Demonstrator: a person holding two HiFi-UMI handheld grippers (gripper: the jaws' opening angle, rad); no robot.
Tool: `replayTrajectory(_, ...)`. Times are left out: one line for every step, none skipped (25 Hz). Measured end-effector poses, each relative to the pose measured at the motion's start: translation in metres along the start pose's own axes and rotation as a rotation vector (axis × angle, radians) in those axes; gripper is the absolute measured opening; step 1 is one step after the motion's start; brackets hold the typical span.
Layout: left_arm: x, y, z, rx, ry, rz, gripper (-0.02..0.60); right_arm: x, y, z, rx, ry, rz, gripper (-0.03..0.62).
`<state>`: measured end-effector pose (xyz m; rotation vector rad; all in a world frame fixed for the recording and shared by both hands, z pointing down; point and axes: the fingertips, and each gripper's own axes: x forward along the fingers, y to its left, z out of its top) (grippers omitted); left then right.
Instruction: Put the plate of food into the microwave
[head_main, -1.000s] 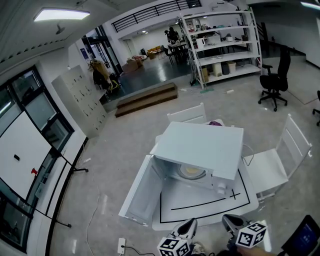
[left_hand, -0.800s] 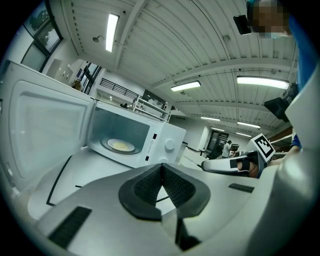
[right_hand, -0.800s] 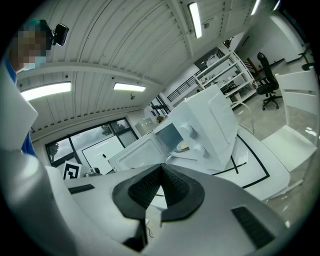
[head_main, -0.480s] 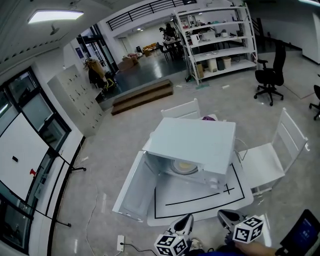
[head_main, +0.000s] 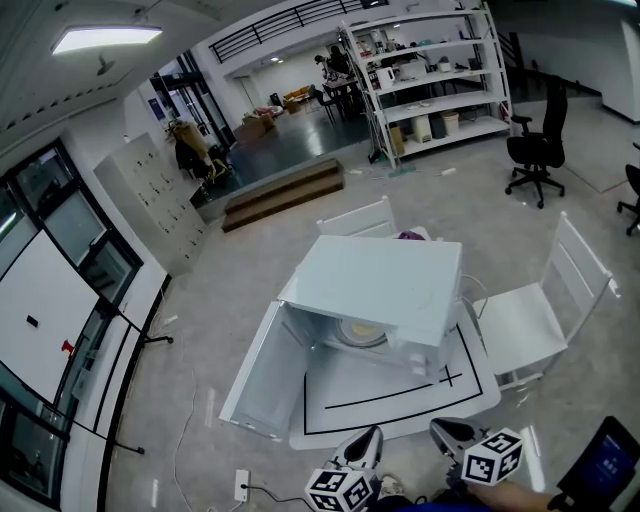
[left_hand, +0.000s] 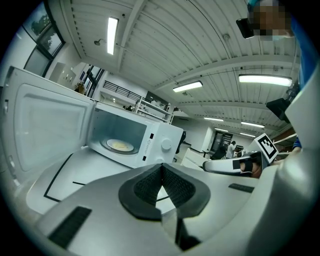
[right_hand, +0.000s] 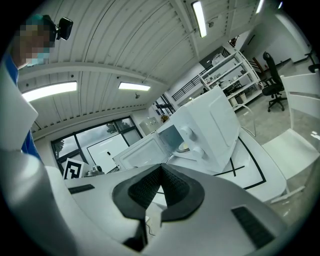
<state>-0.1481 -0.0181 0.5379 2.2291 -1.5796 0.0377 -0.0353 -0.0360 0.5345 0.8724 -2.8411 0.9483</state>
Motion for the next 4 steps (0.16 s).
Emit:
replayTrajectory(0.0001,-0.0007,-0.001,-0.003,-0.004,0.001,0.006,-0.0009,-0.0005,-0.0009,-0.002,0.001,0.002,0.0)
replayTrajectory(0.0006,-0.0017,-0.0018,-0.005,-0.008,0.0,0.006,-0.0017,-0.0015,-0.0017,-0.005,0.001,0.002,0.0)
replayTrajectory(0.0014,-0.003,-0.0025,-0.007,-0.013,-0.001,0.006,-0.0025,-0.0028,-0.0024,-0.009,0.001,0.003,0.0)
replayTrajectory(0.0023,-0.0042,-0.0031,-0.008,-0.017,-0.003,0.006,-0.0032,-0.0042,-0.0031,-0.013,0.001,0.003,0.0)
